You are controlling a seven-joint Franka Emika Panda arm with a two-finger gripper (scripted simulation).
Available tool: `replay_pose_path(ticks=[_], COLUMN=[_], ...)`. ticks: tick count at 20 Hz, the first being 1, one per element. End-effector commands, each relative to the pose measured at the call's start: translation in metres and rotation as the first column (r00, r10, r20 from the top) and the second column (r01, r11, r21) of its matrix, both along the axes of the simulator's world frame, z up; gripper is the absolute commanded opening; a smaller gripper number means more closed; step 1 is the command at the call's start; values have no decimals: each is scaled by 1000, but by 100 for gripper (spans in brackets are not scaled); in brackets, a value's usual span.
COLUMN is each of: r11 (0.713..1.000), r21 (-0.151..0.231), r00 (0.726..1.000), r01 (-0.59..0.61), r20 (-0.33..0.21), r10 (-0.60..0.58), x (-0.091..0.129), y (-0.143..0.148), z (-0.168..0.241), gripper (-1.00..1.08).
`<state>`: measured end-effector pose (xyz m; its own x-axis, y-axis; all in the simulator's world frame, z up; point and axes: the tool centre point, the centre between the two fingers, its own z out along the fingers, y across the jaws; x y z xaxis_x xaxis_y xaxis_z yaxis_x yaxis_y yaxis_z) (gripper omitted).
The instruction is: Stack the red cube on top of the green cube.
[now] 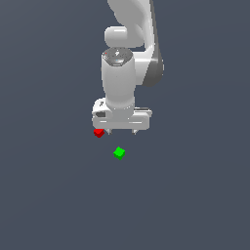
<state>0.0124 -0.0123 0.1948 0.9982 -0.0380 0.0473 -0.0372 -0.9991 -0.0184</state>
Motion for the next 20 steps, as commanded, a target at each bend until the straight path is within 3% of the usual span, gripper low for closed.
replay_pose_path(ticks=[1,7,13,20], r11=[1000,999,988,935], r21=[0,0,-3,-10], r00=[1000,999,988,935], r01=[0,39,153,353], r20=[0,-4,-14,-32], r10=[0,-39,-153,-353], x=[0,-6,-25,-71], y=[0,-12,-45,-98], z=[0,-9,-35,-81], gripper=[100,100,100,100])
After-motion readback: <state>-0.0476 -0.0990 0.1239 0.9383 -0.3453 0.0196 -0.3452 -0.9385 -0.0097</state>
